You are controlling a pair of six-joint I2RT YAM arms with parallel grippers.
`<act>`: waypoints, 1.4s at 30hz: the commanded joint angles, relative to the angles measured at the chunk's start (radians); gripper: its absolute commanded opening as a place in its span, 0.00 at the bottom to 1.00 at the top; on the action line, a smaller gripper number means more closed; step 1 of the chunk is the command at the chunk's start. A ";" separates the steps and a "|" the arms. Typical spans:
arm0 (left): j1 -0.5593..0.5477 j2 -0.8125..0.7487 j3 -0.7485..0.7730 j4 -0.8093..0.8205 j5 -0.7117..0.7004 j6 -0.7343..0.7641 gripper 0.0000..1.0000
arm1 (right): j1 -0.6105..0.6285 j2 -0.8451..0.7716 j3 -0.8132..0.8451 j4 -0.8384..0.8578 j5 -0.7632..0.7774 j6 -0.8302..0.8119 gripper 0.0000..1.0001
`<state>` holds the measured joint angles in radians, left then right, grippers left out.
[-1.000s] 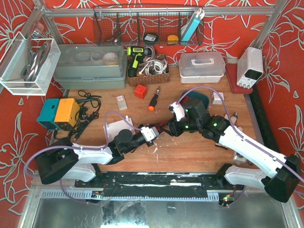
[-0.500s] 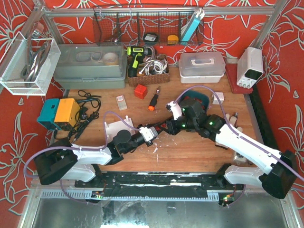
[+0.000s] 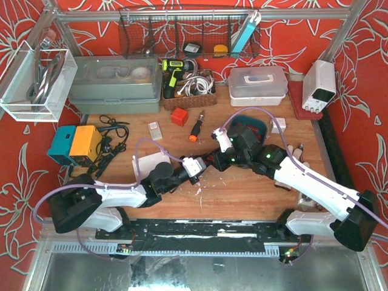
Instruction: Install the large spring
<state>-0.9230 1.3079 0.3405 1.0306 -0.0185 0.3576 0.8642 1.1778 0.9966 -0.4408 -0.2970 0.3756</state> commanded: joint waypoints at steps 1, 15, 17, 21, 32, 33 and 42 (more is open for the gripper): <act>0.002 0.031 0.079 -0.045 -0.073 -0.036 0.04 | 0.062 0.024 0.049 -0.059 0.009 -0.020 0.00; 0.003 0.098 0.193 -0.220 -0.140 -0.074 0.02 | 0.132 0.151 0.154 -0.159 0.146 0.048 0.00; 0.003 0.097 0.182 -0.207 -0.143 -0.087 0.00 | 0.131 0.153 0.155 -0.152 0.151 0.052 0.00; 0.019 0.077 0.121 -0.130 -0.106 -0.149 0.00 | 0.128 0.141 0.172 -0.165 0.288 0.058 0.33; 0.074 -0.084 0.017 -0.126 -0.135 -0.356 0.00 | 0.077 -0.005 0.134 -0.165 0.569 0.135 0.82; 0.085 -0.106 0.003 -0.129 -0.159 -0.369 0.00 | 0.066 -0.023 0.117 -0.158 0.581 0.144 0.85; 0.163 -0.343 -0.159 -0.243 -0.411 -0.577 0.00 | 0.003 -0.141 -0.030 -0.081 0.601 0.137 0.99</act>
<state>-0.7795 1.0439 0.2436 0.8009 -0.2985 -0.1009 0.8871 1.0691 1.0172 -0.5610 0.2691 0.5117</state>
